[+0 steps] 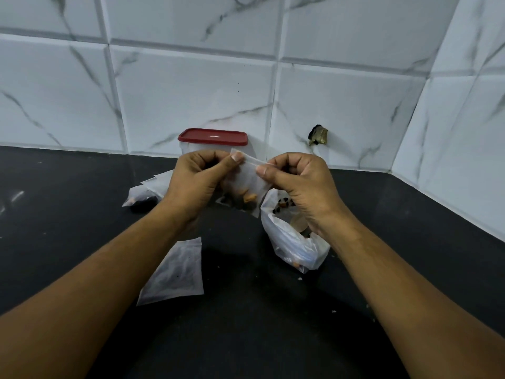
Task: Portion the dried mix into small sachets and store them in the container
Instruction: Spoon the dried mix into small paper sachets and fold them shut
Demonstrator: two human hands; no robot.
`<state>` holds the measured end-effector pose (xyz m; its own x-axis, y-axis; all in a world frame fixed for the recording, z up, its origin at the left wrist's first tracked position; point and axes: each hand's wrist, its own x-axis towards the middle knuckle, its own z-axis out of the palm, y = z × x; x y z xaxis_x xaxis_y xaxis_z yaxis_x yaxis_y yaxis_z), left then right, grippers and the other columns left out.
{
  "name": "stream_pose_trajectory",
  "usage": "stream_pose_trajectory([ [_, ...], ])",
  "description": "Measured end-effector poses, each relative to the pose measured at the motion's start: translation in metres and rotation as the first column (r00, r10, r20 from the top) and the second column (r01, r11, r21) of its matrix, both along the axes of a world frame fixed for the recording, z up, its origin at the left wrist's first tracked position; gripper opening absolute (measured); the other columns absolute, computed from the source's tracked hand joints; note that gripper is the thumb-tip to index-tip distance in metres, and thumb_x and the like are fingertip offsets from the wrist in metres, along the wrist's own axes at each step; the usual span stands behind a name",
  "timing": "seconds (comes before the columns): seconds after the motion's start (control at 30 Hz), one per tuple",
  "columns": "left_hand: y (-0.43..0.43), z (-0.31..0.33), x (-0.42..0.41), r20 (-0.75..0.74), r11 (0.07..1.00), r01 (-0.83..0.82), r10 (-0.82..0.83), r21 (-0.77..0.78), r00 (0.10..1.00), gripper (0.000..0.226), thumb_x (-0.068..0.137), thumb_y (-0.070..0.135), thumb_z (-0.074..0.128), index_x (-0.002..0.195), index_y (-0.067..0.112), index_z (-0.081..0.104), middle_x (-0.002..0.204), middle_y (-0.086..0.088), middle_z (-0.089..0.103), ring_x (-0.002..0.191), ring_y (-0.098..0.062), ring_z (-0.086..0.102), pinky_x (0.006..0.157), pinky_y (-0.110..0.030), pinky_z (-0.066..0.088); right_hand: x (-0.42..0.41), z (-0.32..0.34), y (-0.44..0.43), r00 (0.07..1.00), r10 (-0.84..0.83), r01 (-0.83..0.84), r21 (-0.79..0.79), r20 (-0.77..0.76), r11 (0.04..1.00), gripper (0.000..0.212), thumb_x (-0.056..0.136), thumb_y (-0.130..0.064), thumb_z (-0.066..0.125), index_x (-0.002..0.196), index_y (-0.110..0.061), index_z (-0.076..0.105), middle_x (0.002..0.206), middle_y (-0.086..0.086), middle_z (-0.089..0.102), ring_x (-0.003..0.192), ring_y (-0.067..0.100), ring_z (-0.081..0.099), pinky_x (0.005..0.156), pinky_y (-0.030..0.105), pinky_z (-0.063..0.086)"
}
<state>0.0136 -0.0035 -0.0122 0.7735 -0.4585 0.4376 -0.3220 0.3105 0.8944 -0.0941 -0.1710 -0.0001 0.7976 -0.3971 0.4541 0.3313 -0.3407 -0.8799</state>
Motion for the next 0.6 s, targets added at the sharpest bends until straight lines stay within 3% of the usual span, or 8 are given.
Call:
stream_pose_trajectory([
  [0.07, 0.003, 0.0, 0.005, -0.01, 1.0, -0.014, 0.014, 0.015, 1.0, 0.024, 0.091, 0.028, 0.072, 0.1, 0.006, 0.076, 0.1, -0.016, 0.075, 0.091, -0.025, 0.071, 0.082, -0.041, 0.062, 0.0, -0.001, -0.001, 1.0, 0.021, -0.021, -0.004, -0.007, 1.0, 0.003, 0.09, -0.008, 0.078, 0.092, -0.009, 0.078, 0.087, 0.006, 0.079, 0.083, 0.014, 0.074, 0.086, 0.027, 0.06],
  [0.13, 0.004, -0.001, 0.007, 0.007, 0.999, 0.0, 0.0, 0.046, 1.0, 0.023, 0.092, 0.026, 0.072, 0.104, 0.007, 0.076, 0.099, -0.013, 0.076, 0.089, -0.022, 0.072, 0.077, -0.036, 0.062, 0.001, -0.003, -0.002, 1.0, 0.011, -0.011, -0.003, -0.01, 1.0, 0.005, 0.092, -0.006, 0.076, 0.094, -0.01, 0.077, 0.088, 0.004, 0.079, 0.084, 0.012, 0.073, 0.087, 0.027, 0.06],
  [0.33, 0.005, -0.001, 0.01, 0.064, 0.997, 0.003, -0.007, 0.075, 0.998, 0.014, 0.099, 0.011, 0.065, 0.113, 0.014, 0.063, 0.092, -0.008, 0.076, 0.078, -0.015, 0.072, 0.058, -0.027, 0.056, 0.002, -0.008, -0.002, 0.999, -0.038, 0.038, 0.007, 0.013, 0.999, 0.012, 0.094, -0.001, 0.072, 0.103, -0.008, 0.069, 0.086, 0.017, 0.075, 0.075, 0.016, 0.07, 0.078, 0.031, 0.059],
  [0.47, 0.005, -0.001, 0.01, 0.119, 0.992, 0.02, -0.035, 0.123, 0.992, 0.011, 0.102, 0.008, 0.06, 0.098, 0.014, 0.068, 0.1, -0.008, 0.075, 0.096, -0.025, 0.07, 0.082, -0.049, 0.059, 0.003, -0.01, 0.001, 0.999, -0.031, 0.031, -0.004, 0.034, 1.0, 0.012, 0.097, 0.0, 0.067, 0.1, -0.011, 0.062, 0.088, 0.023, 0.073, 0.077, 0.024, 0.07, 0.073, 0.03, 0.06],
  [0.53, 0.008, 0.001, 0.01, 0.112, 0.986, 0.005, -0.023, 0.164, 0.993, 0.017, 0.102, 0.006, 0.059, 0.098, 0.013, 0.074, 0.106, -0.007, 0.076, 0.104, -0.028, 0.071, 0.097, -0.054, 0.058, 0.003, -0.01, 0.001, 0.999, -0.034, 0.036, -0.033, 0.036, 0.999, 0.013, 0.099, 0.002, 0.063, 0.101, -0.01, 0.062, 0.089, 0.019, 0.074, 0.077, 0.02, 0.071, 0.071, 0.028, 0.059],
  [0.6, 0.011, 0.003, 0.012, 0.101, 0.981, -0.008, -0.011, 0.192, 0.995, 0.016, 0.099, 0.006, 0.063, 0.102, 0.014, 0.076, 0.108, -0.007, 0.077, 0.109, -0.035, 0.07, 0.099, -0.057, 0.055, 0.003, -0.011, 0.002, 0.997, -0.068, 0.071, -0.141, 0.029, 0.987, 0.02, 0.1, 0.004, 0.059, 0.107, -0.014, 0.065, 0.094, 0.007, 0.074, 0.08, 0.012, 0.072, 0.073, 0.024, 0.057],
])
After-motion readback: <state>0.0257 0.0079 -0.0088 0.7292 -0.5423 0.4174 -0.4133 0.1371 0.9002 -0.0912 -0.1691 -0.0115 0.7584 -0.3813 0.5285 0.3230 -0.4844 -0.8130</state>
